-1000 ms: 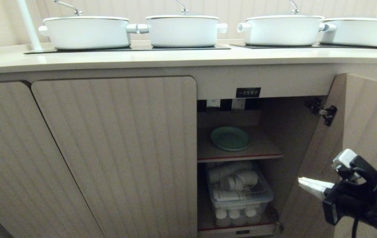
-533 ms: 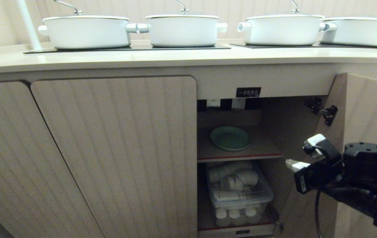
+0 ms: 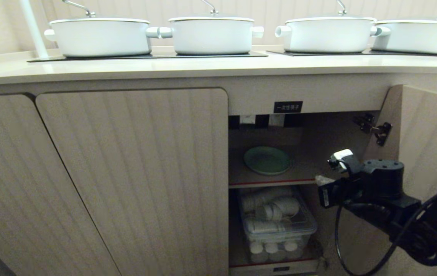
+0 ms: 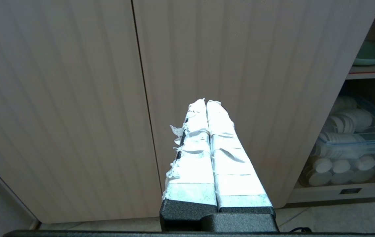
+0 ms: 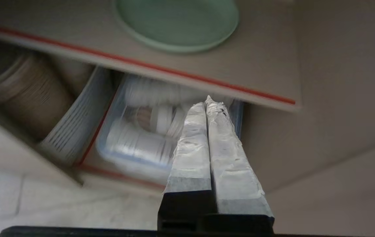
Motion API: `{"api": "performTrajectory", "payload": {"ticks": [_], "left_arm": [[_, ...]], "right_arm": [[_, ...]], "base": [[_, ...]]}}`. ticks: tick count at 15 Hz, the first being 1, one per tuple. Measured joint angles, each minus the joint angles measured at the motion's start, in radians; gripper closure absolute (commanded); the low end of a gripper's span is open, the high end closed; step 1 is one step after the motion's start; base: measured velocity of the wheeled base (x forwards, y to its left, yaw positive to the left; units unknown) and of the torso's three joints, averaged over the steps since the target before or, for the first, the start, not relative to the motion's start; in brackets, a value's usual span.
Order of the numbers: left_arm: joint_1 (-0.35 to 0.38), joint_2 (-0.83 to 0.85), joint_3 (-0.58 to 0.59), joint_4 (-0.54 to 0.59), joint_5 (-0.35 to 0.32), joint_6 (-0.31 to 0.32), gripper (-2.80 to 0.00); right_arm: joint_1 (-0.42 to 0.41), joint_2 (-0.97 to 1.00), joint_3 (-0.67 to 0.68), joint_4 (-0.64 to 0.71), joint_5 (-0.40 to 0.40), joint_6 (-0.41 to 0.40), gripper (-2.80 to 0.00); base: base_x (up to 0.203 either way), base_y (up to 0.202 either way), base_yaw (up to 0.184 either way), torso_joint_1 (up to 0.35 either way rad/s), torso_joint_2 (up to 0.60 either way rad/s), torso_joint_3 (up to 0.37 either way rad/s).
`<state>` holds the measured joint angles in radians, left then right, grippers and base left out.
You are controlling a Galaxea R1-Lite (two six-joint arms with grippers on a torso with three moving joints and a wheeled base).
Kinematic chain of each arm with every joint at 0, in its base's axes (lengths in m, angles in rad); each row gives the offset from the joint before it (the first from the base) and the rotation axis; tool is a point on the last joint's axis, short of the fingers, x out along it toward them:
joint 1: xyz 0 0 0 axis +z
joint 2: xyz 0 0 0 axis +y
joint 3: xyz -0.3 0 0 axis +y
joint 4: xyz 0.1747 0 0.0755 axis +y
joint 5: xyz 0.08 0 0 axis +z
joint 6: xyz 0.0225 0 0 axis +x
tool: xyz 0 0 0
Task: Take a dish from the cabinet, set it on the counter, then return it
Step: Take the plate from the cabinet
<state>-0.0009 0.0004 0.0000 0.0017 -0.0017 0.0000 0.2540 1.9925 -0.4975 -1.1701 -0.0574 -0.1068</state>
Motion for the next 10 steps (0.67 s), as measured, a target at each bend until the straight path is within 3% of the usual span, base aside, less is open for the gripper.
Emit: {"api": "performTrajectory", "payload": {"ticks": [4, 10], "left_arm": [[0.0, 0.0, 0.0, 0.0, 0.0, 0.0, 0.0], [0.0, 0.0, 0.0, -0.001, 0.0, 0.0, 0.0]], "right_arm": [[0.003, 0.095, -0.081, -0.081, -0.025, 0.004, 0.0], [-0.006, 0.194, -0.214, -0.087, -0.076, 0.004, 0.0]], "base": [[0.0, 0.0, 0.0, 0.0, 0.0, 0.0], [0.0, 0.0, 0.0, 0.0, 0.0, 0.0]]}}
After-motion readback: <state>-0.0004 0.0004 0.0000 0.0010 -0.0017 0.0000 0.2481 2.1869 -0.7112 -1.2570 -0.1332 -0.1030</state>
